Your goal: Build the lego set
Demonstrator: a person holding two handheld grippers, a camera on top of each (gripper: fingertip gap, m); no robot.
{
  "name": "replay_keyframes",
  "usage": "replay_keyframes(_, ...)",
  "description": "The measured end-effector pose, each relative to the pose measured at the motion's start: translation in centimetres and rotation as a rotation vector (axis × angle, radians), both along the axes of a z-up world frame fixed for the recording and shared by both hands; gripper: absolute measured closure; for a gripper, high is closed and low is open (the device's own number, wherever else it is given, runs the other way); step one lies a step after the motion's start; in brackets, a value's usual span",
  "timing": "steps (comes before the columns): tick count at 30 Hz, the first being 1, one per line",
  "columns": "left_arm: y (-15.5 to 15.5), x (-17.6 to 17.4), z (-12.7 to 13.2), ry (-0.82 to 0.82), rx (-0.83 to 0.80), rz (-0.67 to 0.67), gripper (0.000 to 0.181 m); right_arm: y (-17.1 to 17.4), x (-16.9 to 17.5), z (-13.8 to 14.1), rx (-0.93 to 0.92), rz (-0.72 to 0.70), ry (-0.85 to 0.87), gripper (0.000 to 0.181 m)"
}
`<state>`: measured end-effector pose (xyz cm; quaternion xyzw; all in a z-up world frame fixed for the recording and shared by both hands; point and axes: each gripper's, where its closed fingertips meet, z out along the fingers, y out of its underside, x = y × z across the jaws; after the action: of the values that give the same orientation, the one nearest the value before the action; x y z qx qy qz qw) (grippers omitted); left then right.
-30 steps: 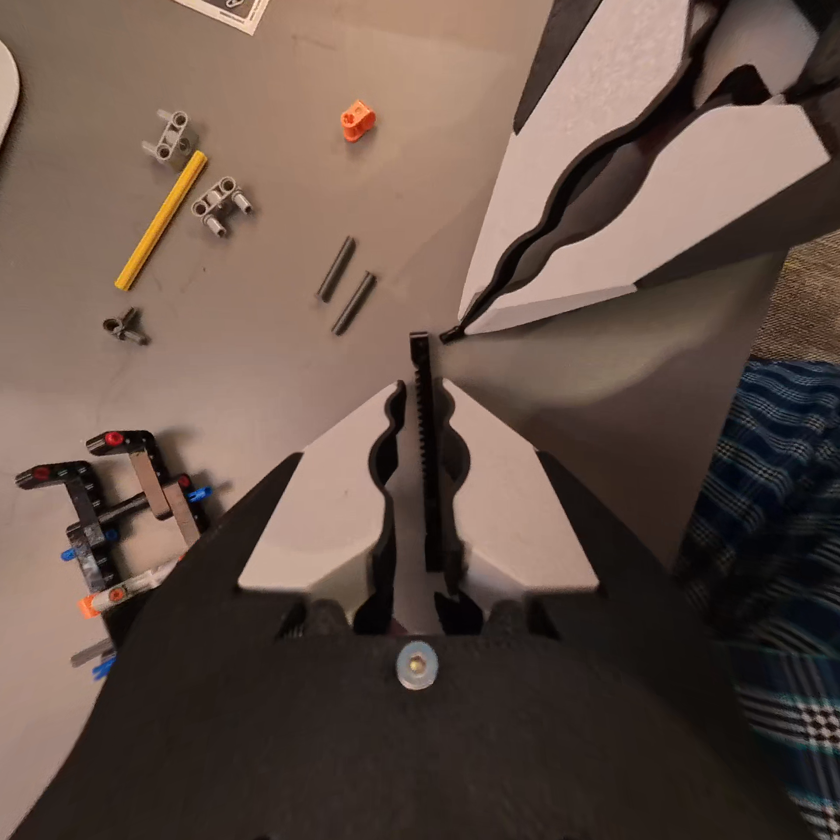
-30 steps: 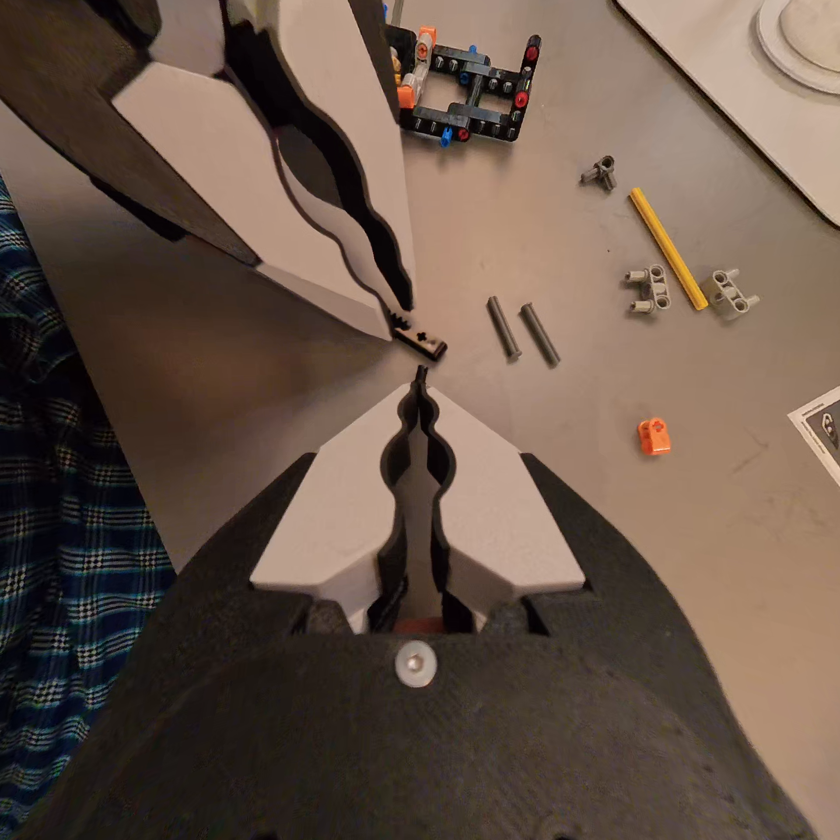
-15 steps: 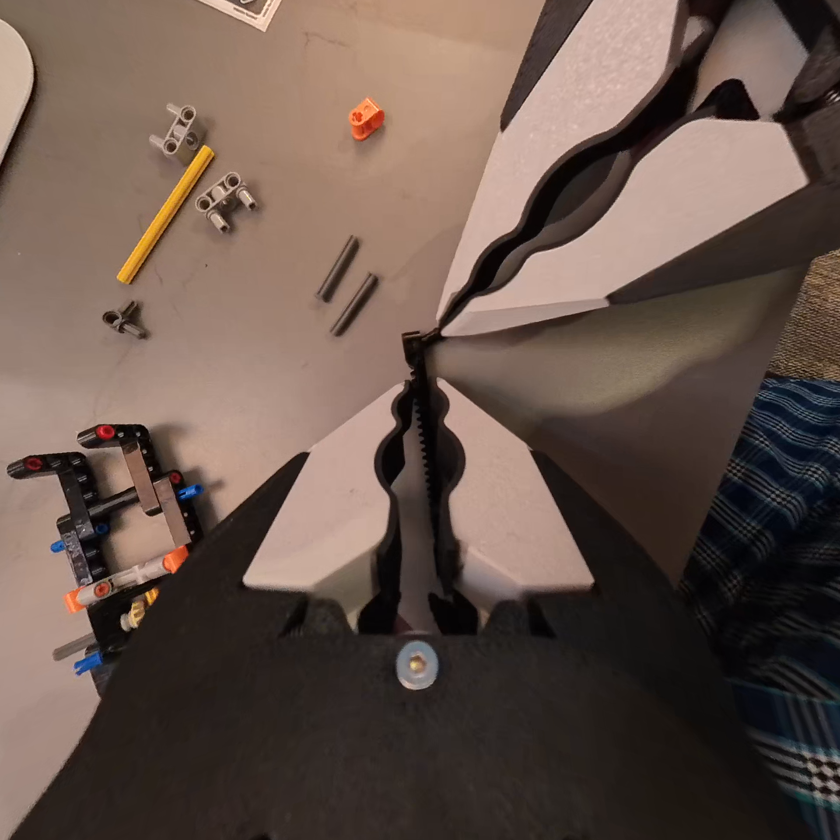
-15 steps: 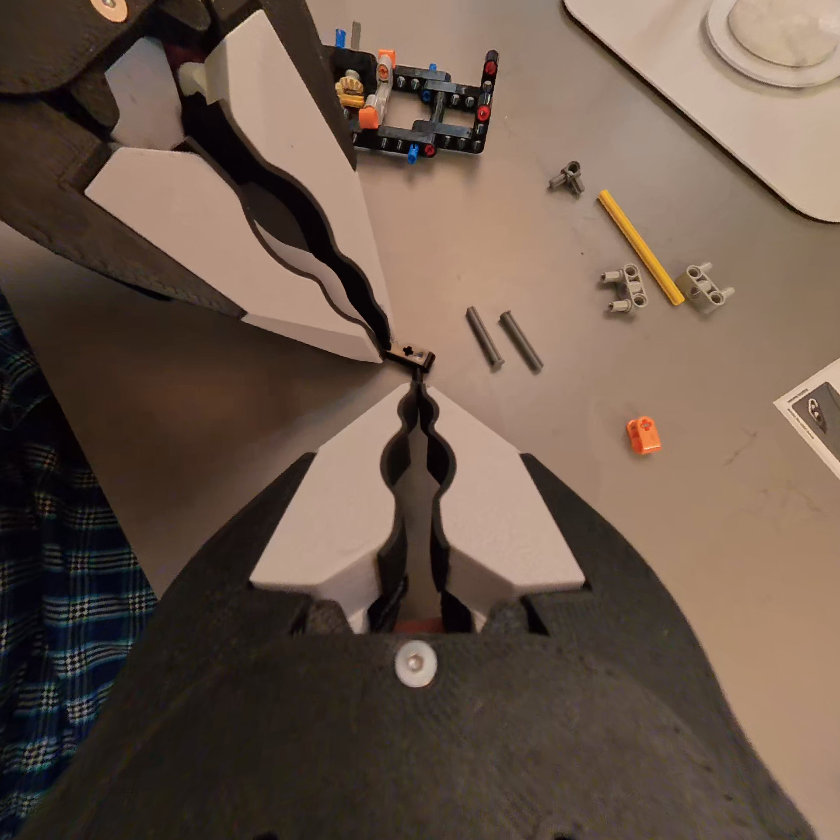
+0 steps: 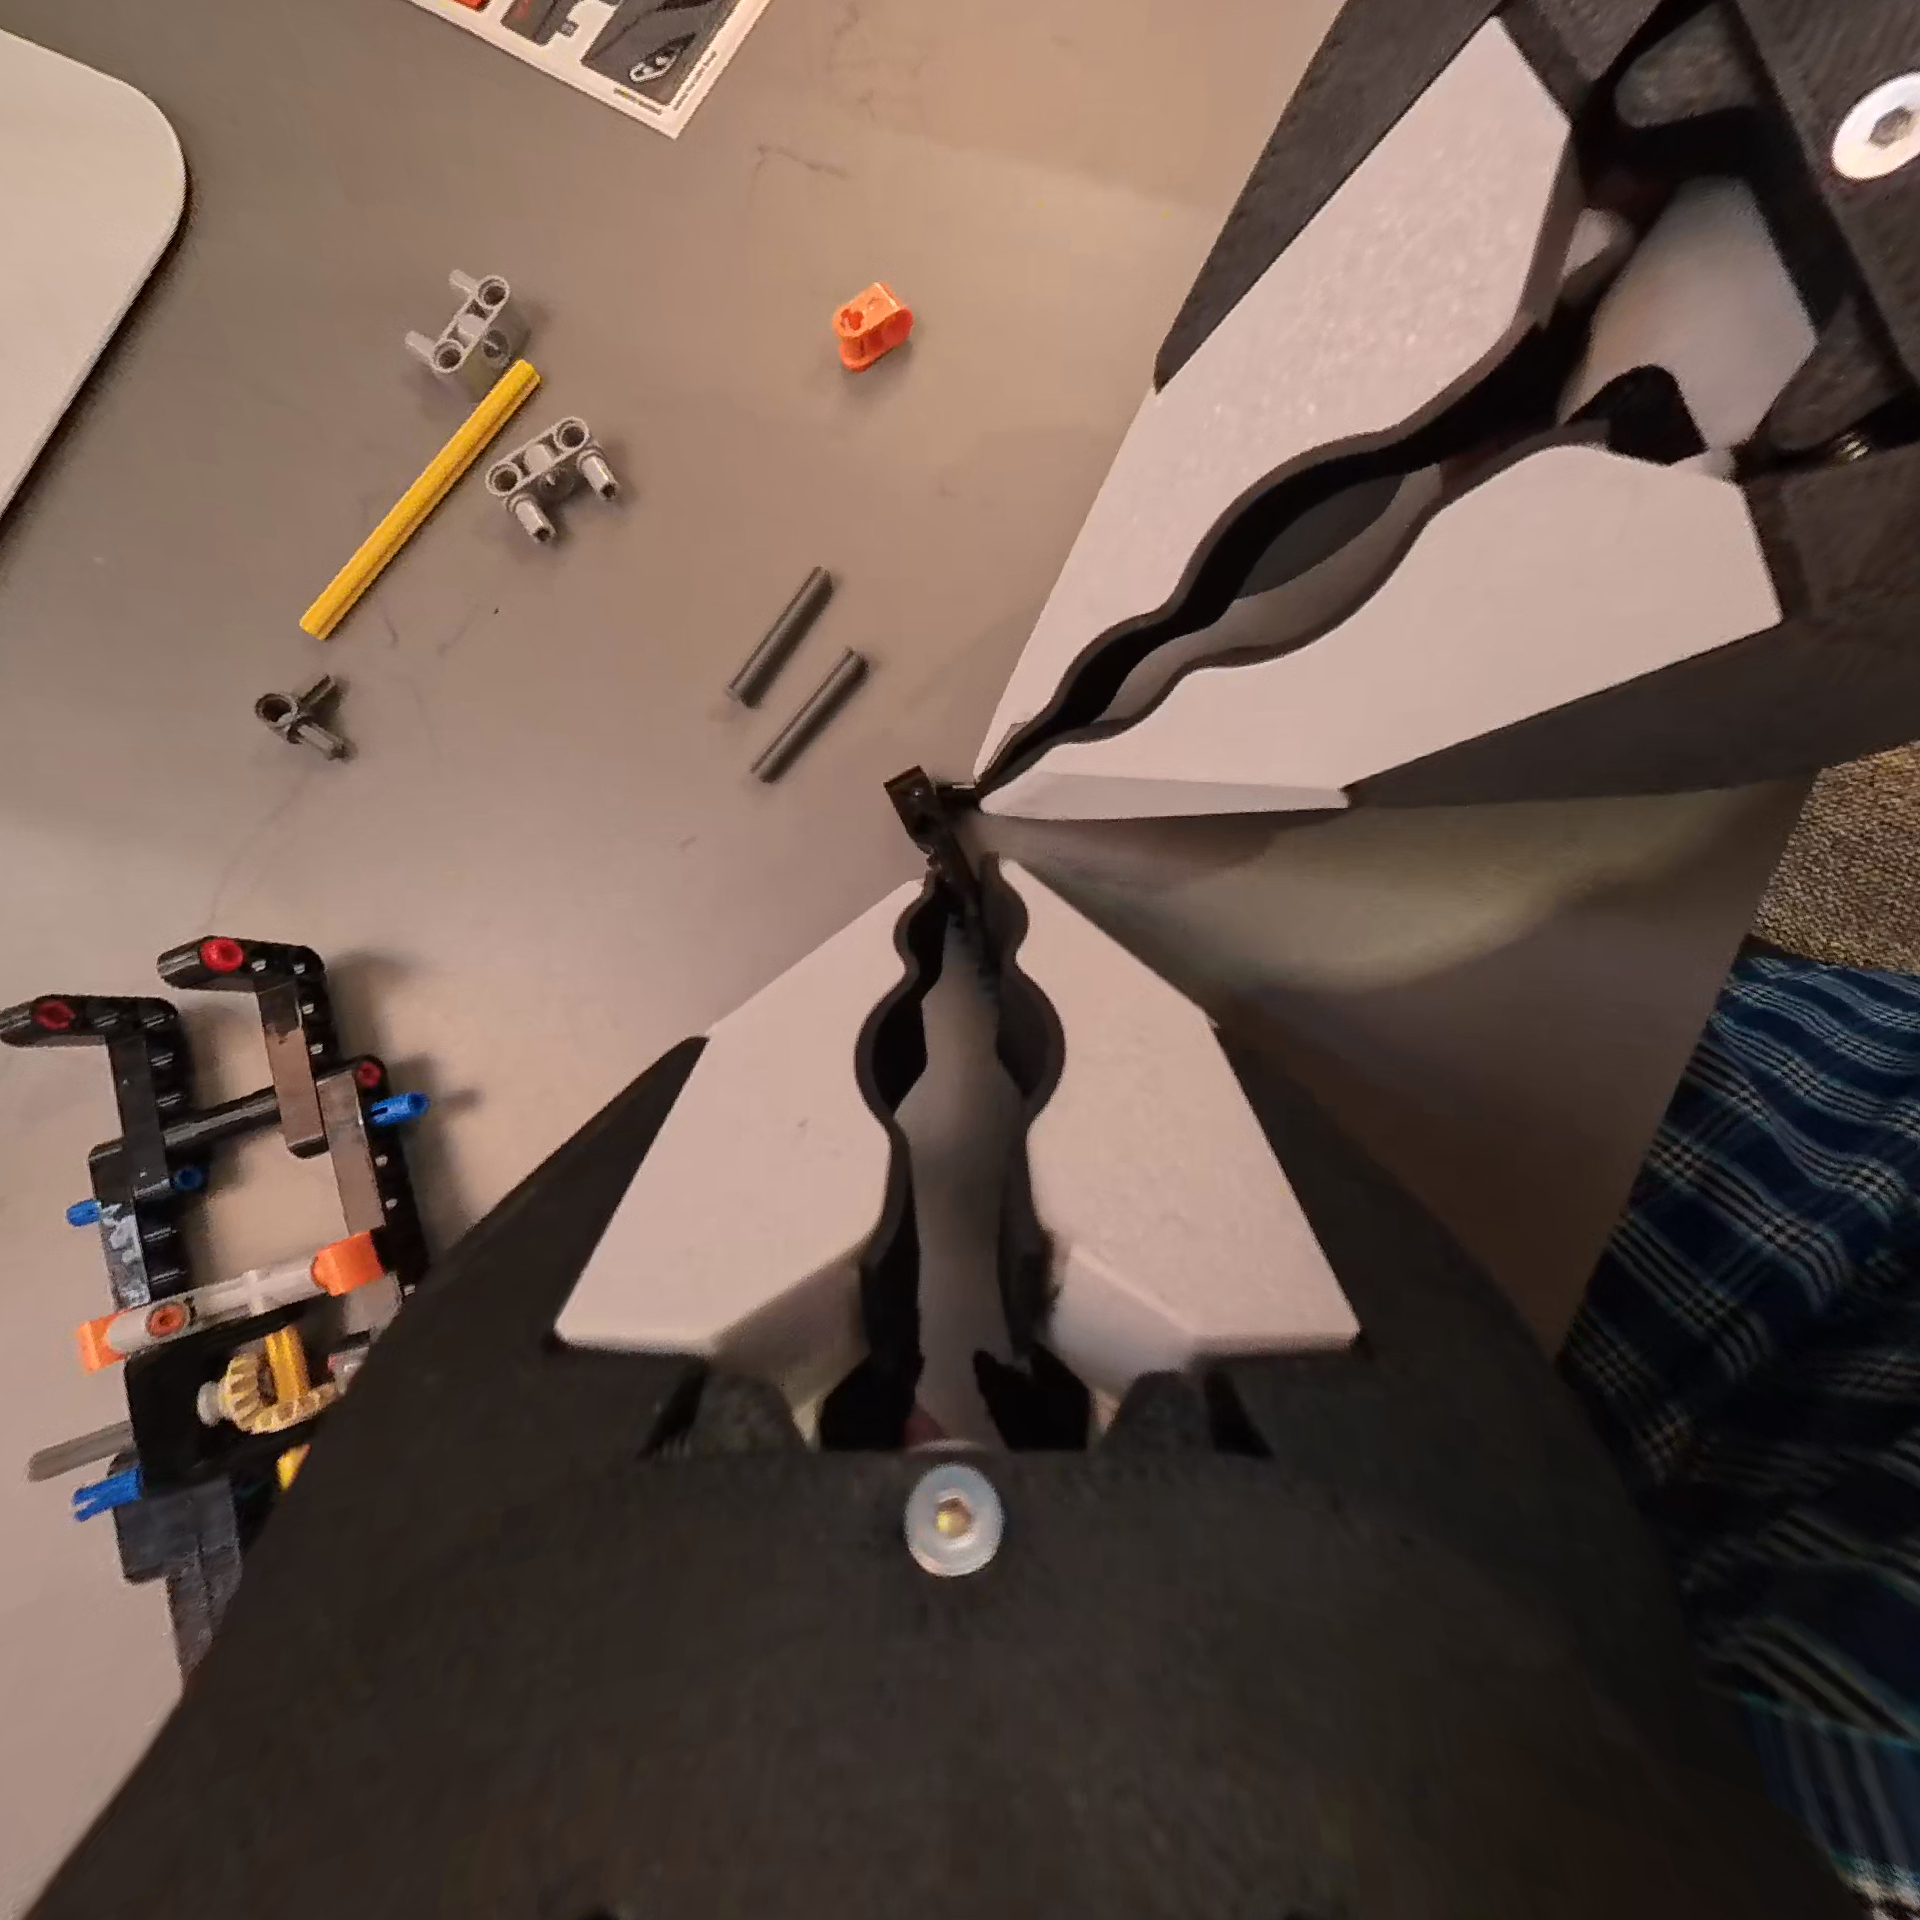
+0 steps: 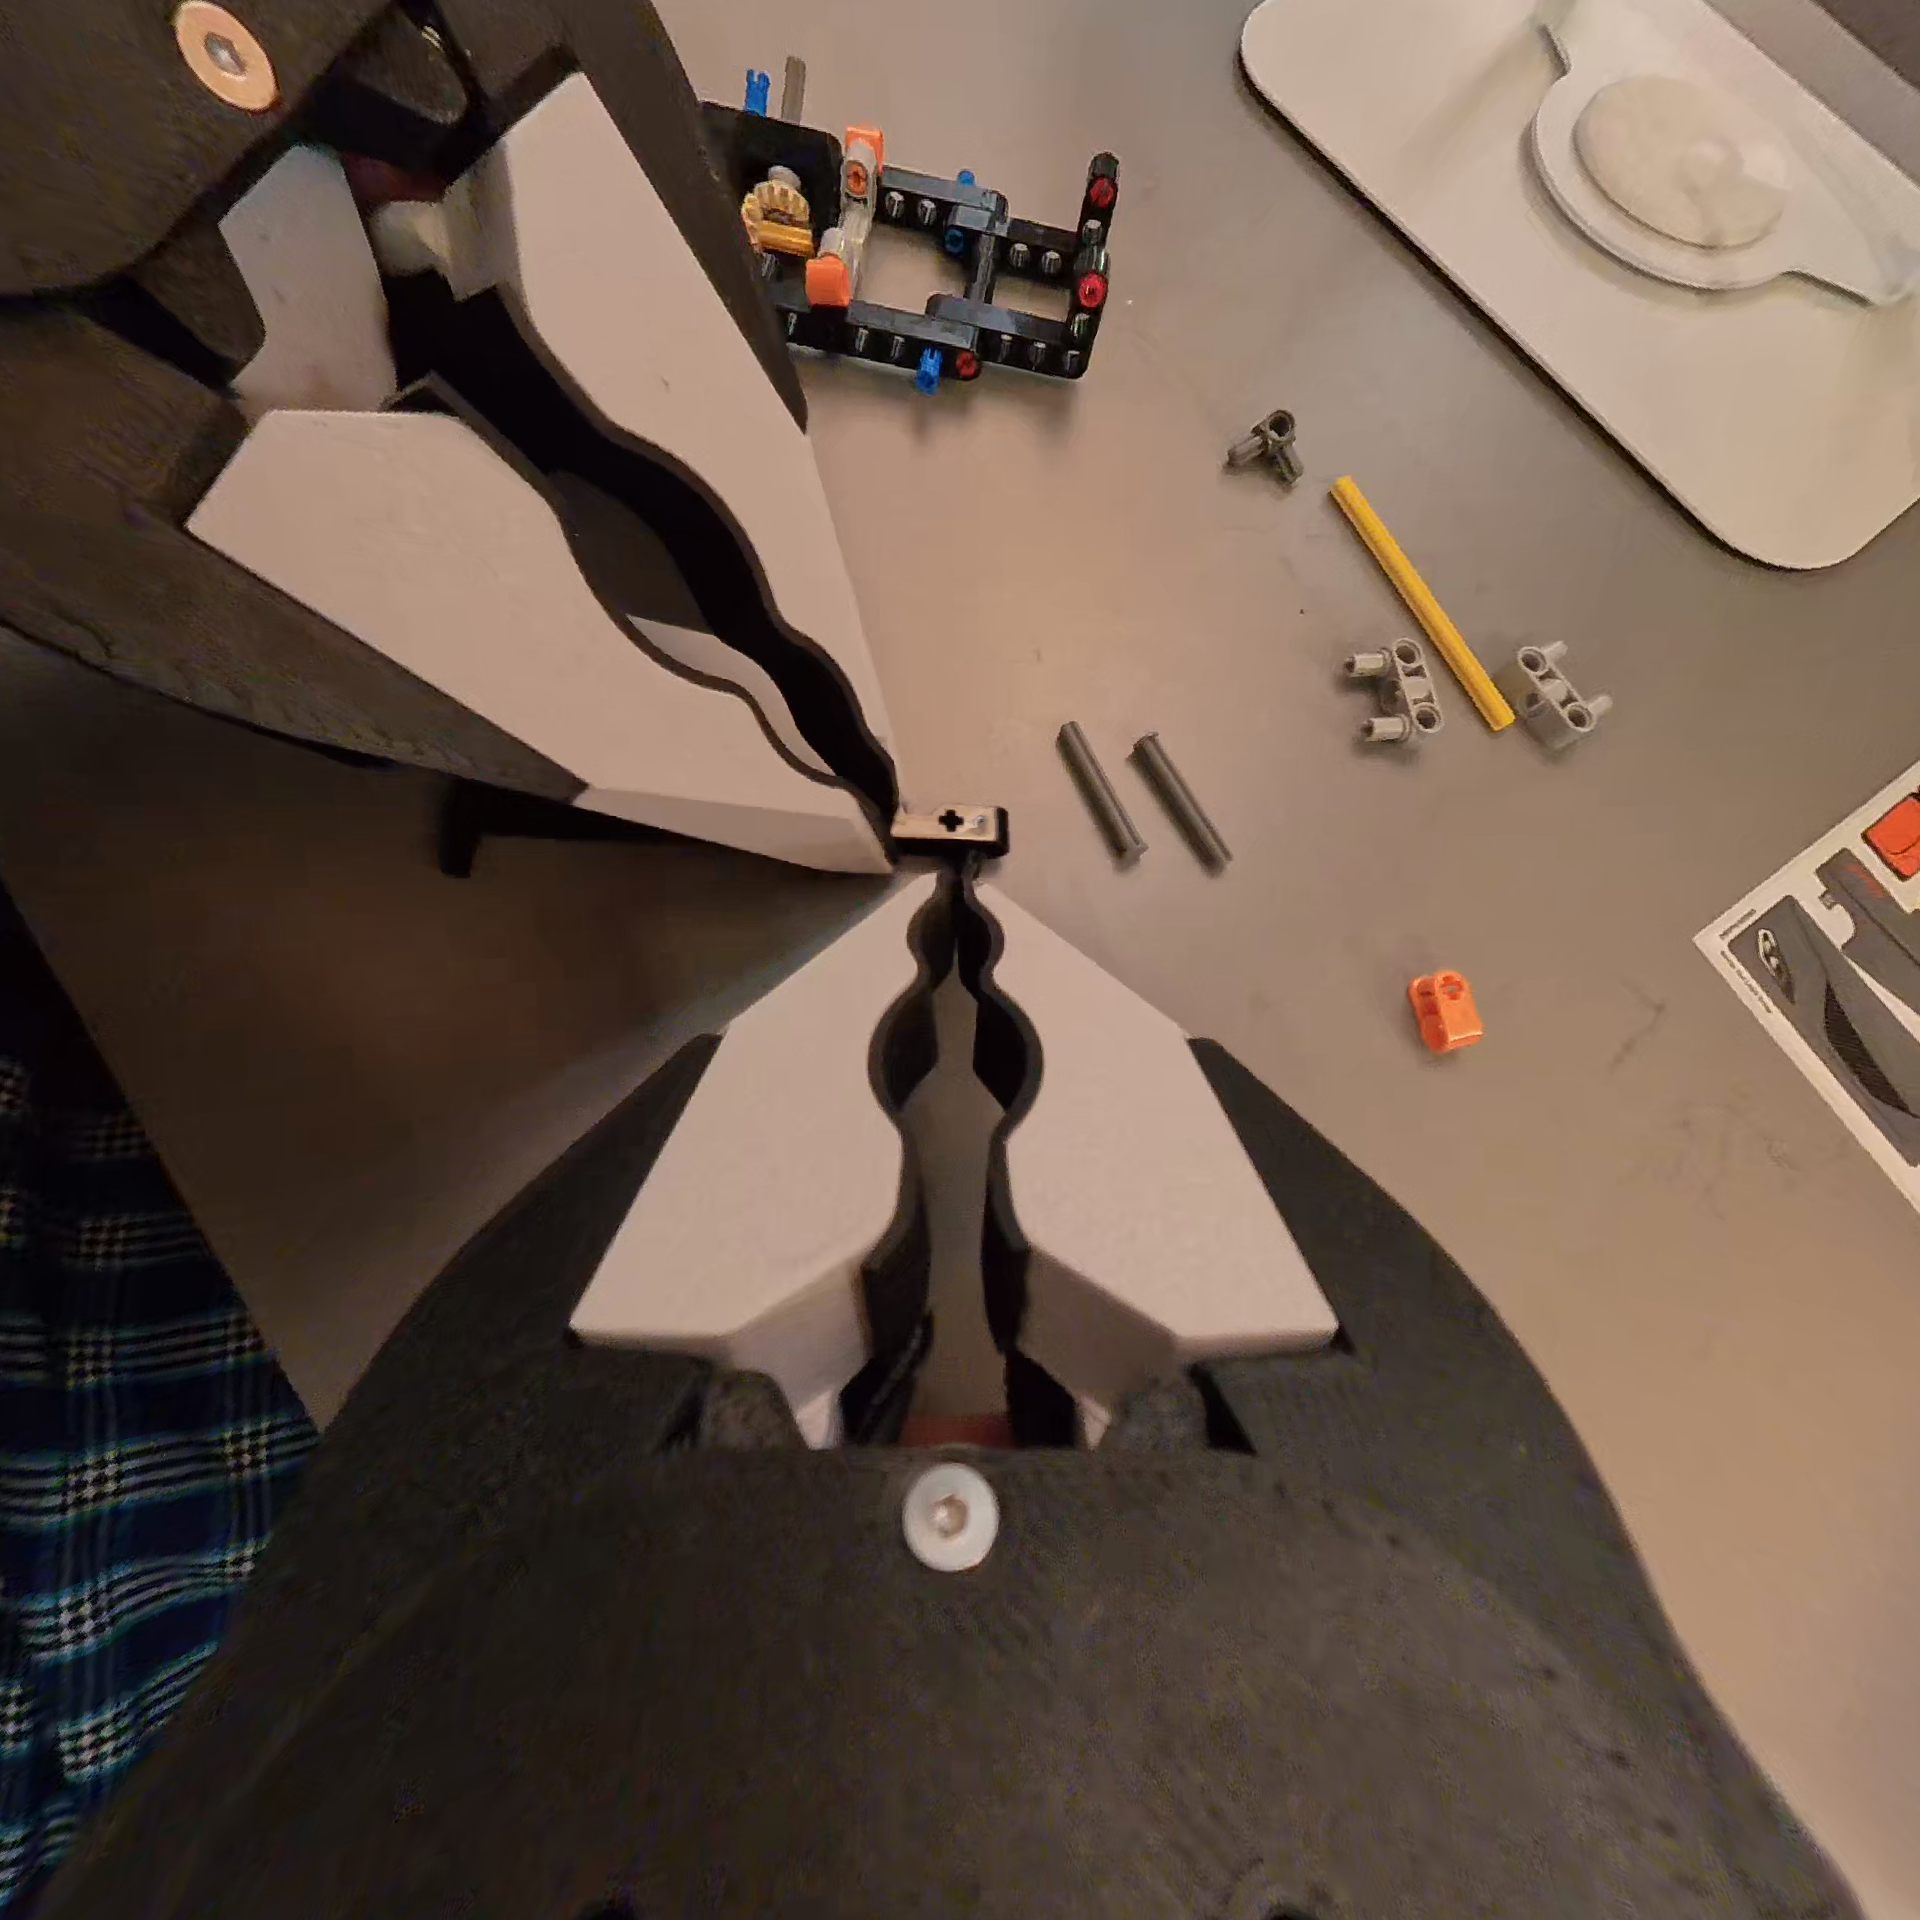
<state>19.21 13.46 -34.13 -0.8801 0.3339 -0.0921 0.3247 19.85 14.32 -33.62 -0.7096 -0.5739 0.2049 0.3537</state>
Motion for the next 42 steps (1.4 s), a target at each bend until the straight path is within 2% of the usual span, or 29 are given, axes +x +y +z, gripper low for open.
replay_keyframes(1, 0.0, 0.01, 0.0, -0.005, 0.004, 0.002, 0.175, 0.01, -0.01, 0.01, 0.002, 0.002, 0.0, 0.181)
replay_keyframes(17, 0.07, -0.01, 0.05, -0.078, 0.028, 0.046, 0.176, 0.82, 0.59, 0.06, -0.035, -0.005, 0.019, 0.181)
replay_keyframes(27, 0.05, -0.01, 0.07, -0.093, 0.021, 0.058, 0.176, 0.15, 0.53, 0.25, -0.032, 0.067, 0.029, 0.174)
replay_keyframes(31, 0.05, -0.02, 0.07, -0.097, 0.02, 0.056, 0.176, 0.32, 0.74, 0.17, -0.008, 0.128, 0.007, 0.173)
replay_keyframes(42, 0.06, -0.02, 0.07, -0.098, 0.01, 0.055, 0.176, 0.64, 0.58, 0.17, 0.051, 0.439, -0.056, 0.17)
